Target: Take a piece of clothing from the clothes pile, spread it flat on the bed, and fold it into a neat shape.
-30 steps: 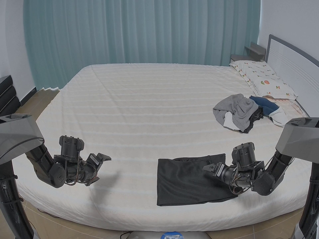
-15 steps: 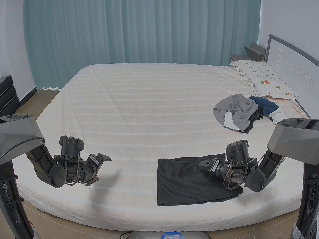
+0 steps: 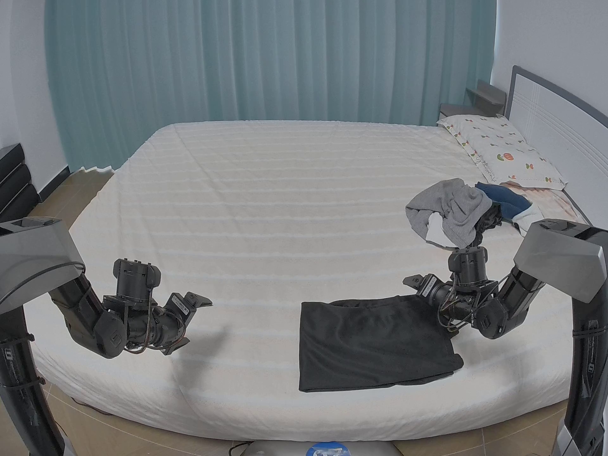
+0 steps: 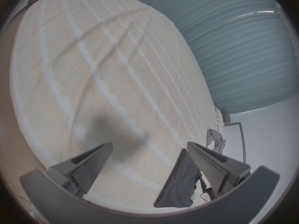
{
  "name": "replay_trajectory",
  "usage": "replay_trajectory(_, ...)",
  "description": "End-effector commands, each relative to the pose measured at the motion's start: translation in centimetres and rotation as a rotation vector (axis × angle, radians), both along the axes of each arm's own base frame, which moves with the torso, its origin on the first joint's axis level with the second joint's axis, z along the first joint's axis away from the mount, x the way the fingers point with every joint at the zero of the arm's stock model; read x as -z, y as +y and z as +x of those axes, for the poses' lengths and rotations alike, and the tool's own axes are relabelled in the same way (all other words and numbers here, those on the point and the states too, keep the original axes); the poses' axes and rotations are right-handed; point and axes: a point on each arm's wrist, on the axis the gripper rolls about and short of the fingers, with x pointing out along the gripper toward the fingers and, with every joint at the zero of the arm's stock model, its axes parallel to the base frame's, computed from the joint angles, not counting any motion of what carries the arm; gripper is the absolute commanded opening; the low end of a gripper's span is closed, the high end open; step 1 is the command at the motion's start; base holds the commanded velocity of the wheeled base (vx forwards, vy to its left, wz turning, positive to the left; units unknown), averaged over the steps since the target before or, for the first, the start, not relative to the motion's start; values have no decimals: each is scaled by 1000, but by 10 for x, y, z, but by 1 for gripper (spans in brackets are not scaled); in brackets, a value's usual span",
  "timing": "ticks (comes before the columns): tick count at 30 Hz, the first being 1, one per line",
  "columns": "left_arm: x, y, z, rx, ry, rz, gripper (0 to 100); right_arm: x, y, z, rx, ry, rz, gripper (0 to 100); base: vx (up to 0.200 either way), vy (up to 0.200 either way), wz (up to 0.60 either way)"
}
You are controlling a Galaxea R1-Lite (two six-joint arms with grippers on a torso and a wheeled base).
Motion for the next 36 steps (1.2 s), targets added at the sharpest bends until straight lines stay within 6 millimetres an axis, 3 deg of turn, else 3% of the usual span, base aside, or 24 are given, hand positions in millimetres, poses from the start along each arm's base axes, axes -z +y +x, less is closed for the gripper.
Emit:
replay_trajectory(1,0,0,0,0,1,0,100,-5,-14,-3,25,-1,-4,100,0,0,0)
replay_trajectory(6,0,0,0,-1,1,-1,100,-3,-22,-5,-8,4,-49,100,0,0,0)
replay_trajectory(20,0,0,0,-1,1,-1,100,23,-13,11,-45,21,-47,100,0,0,0)
replay_trajectory(21,0,0,0,-1,1,-1,100,24,-13,11,-43,22,-48,0,0,0,0)
replay_trajectory(36,0,0,0,-1,0,-1,100,20,-34,10,21,23,-50,0,0,0,0)
